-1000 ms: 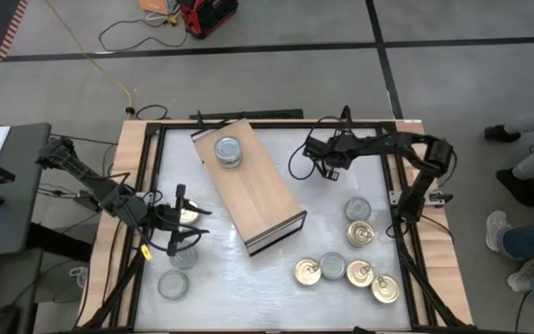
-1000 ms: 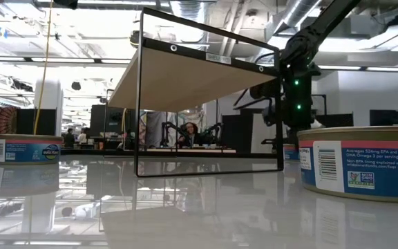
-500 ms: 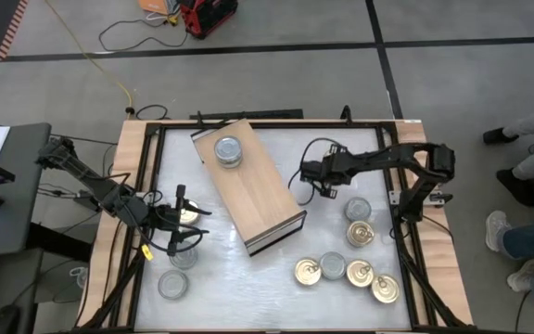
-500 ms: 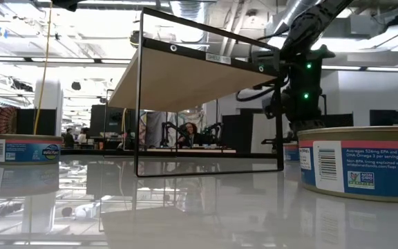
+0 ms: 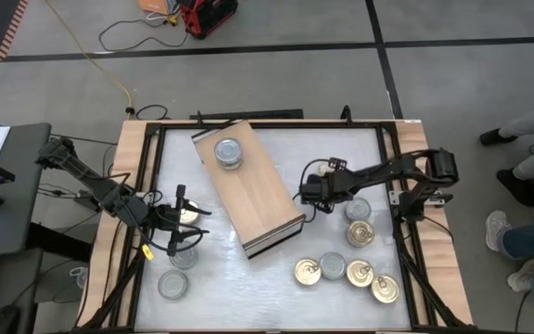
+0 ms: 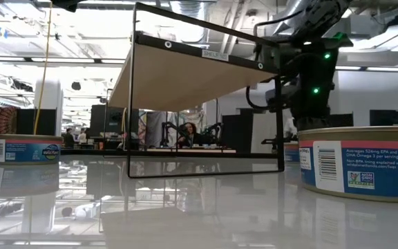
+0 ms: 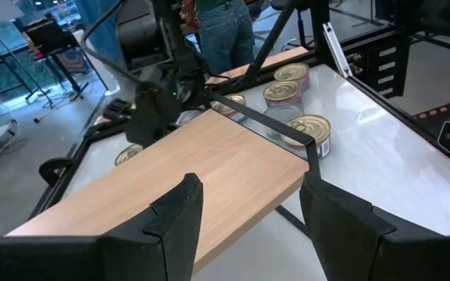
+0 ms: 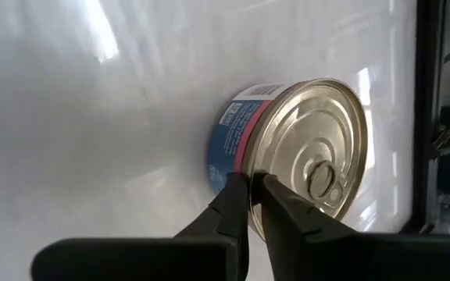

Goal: Stack canned seafood by type on shelf
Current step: Put the blue tuna can on the shelf

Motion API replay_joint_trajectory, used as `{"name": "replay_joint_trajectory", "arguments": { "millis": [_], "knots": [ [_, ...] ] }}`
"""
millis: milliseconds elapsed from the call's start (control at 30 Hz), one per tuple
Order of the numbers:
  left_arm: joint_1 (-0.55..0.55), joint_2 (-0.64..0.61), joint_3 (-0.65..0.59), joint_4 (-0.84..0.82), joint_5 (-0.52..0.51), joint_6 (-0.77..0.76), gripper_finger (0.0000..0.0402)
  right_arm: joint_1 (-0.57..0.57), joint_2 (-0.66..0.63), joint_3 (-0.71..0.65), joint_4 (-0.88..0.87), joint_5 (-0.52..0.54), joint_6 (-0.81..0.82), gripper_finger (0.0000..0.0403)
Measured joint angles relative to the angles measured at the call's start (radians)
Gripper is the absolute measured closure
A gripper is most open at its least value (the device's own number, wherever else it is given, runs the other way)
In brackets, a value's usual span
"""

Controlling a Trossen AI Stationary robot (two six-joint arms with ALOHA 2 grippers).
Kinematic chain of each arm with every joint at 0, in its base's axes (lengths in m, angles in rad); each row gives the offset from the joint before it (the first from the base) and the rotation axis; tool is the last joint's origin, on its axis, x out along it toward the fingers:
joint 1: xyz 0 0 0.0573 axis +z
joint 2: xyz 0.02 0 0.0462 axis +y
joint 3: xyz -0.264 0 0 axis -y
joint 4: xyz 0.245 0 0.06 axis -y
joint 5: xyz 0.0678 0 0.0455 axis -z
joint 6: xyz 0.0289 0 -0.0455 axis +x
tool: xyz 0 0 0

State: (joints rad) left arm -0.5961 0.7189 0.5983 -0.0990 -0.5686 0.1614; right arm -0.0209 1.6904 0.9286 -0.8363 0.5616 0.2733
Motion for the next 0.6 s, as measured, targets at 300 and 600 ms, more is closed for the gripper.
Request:
{"name": "replay_joint_trajectory", "arguments": {
  "millis": [300,600],
  "knots": [
    [0.0,0.0,0.0,0.004,0.0,0.003,0.0198,-0.049,-0.254,-0.004,-0.026,-0.154,-0.006,0.0342],
    [0.0,0.001,0.0,0.043,0.033,0.009,0.0198,-0.298,-0.315,-0.003,-0.023,-0.386,-0.118,0.0229]
  ]
}}
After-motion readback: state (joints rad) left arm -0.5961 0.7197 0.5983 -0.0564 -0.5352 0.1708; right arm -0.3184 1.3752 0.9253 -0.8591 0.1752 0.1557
